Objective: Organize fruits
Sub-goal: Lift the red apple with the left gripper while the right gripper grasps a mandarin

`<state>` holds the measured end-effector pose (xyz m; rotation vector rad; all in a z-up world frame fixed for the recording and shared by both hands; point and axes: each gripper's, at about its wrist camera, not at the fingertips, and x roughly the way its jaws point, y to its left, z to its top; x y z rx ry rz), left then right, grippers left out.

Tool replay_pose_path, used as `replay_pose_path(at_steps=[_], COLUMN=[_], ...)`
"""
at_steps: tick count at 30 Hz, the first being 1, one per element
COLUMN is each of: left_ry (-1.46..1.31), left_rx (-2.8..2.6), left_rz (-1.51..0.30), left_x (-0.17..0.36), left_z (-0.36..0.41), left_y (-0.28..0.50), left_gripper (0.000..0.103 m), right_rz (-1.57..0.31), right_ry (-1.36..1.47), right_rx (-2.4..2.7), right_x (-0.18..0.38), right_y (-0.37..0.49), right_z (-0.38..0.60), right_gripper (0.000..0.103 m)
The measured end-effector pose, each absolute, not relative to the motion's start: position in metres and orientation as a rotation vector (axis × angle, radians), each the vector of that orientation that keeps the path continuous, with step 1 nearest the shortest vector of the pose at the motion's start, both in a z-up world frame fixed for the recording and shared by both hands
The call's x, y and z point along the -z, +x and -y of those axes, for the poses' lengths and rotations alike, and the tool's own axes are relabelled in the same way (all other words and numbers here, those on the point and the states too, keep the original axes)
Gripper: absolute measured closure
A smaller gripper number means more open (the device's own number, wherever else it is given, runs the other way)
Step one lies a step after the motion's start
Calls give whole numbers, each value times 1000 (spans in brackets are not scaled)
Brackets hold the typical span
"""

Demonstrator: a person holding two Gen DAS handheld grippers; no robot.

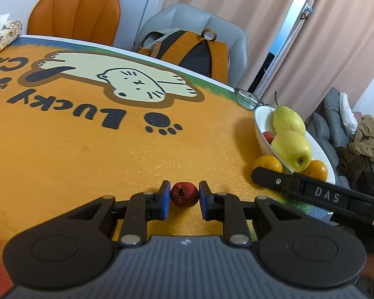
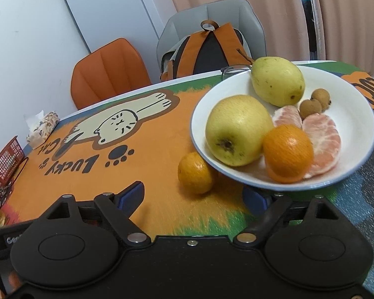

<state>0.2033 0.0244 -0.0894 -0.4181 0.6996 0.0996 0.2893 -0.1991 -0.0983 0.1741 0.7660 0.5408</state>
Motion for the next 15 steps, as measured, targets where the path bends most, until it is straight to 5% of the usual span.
replay_pose_path(at_steps=[3, 6, 7, 15], left_ry=[-423, -427, -427, -429], left_rx=[-111, -116, -116, -113], left_rz=[-698, -696, -696, -689], left_x=[89, 89, 89, 84], left_z=[-29, -31, -32, -29], left_y=[202, 201, 200, 196], left_gripper=[80, 80, 80, 80], right_rz=[-769, -758, -758, -780], right_ry=[197, 174, 177, 199], right_rx=[-524, -499, -488, -529], right_x=[100, 101, 101, 100], right_y=[292, 291, 292, 284], right_z=[196, 192, 193, 199], right_gripper=[21, 45, 64, 67])
